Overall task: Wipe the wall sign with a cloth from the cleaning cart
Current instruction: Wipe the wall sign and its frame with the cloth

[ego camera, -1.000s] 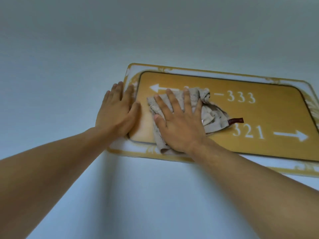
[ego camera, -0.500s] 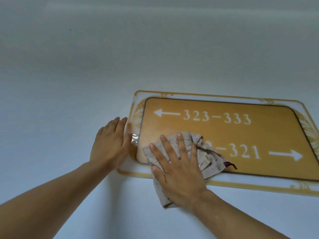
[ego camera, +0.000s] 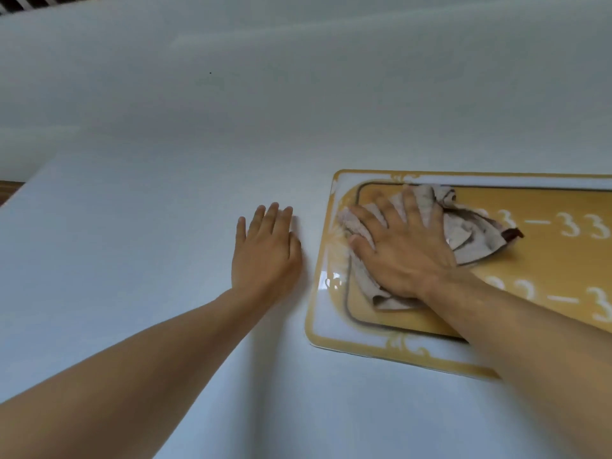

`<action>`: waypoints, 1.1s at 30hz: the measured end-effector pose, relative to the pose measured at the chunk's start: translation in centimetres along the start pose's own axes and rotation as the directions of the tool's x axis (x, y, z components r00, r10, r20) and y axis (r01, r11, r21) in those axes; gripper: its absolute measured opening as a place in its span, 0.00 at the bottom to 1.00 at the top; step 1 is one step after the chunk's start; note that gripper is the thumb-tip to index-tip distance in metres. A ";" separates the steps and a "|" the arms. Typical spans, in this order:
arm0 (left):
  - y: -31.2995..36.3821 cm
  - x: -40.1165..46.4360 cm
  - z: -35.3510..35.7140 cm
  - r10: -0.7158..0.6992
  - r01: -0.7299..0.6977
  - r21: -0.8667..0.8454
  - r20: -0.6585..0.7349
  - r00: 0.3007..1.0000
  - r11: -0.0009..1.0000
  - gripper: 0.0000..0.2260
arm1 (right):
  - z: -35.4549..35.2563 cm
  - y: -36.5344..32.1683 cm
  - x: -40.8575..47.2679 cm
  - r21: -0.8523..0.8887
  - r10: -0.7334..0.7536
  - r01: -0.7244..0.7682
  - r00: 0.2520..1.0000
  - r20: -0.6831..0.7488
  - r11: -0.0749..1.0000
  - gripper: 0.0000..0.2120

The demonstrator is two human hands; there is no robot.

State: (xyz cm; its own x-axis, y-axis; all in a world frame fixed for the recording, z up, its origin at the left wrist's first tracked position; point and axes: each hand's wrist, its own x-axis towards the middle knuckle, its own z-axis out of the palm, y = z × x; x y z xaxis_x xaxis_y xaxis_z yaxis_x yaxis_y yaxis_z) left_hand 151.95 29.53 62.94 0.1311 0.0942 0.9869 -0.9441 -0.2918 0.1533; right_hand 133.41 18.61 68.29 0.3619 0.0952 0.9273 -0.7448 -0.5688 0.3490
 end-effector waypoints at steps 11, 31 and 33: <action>-1.8 0.6 1.6 0.011 -0.027 -0.185 -0.089 0.996 0.982 0.24 | -0.2 -2.6 11.7 0.060 0.145 -0.141 0.987 -0.063 0.988 0.31; -2.1 0.1 1.8 0.008 -0.025 -0.186 -0.092 0.996 0.982 0.25 | 0.2 -5.1 8.3 0.059 0.060 -0.059 0.998 -0.028 0.997 0.29; -1.9 0.0 1.6 0.005 -0.021 -0.189 -0.086 0.996 0.982 0.25 | 0.4 -5.3 7.1 0.046 0.030 -0.029 0.999 -0.025 0.999 0.29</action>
State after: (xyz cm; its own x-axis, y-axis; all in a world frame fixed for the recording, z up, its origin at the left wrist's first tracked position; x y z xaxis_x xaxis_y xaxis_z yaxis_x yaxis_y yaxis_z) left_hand 154.26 28.57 62.68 0.1004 0.1744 0.9795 -0.9867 -0.1087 0.1205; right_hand 140.13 22.00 72.99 0.3251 0.0983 0.9406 -0.7284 -0.6083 0.3153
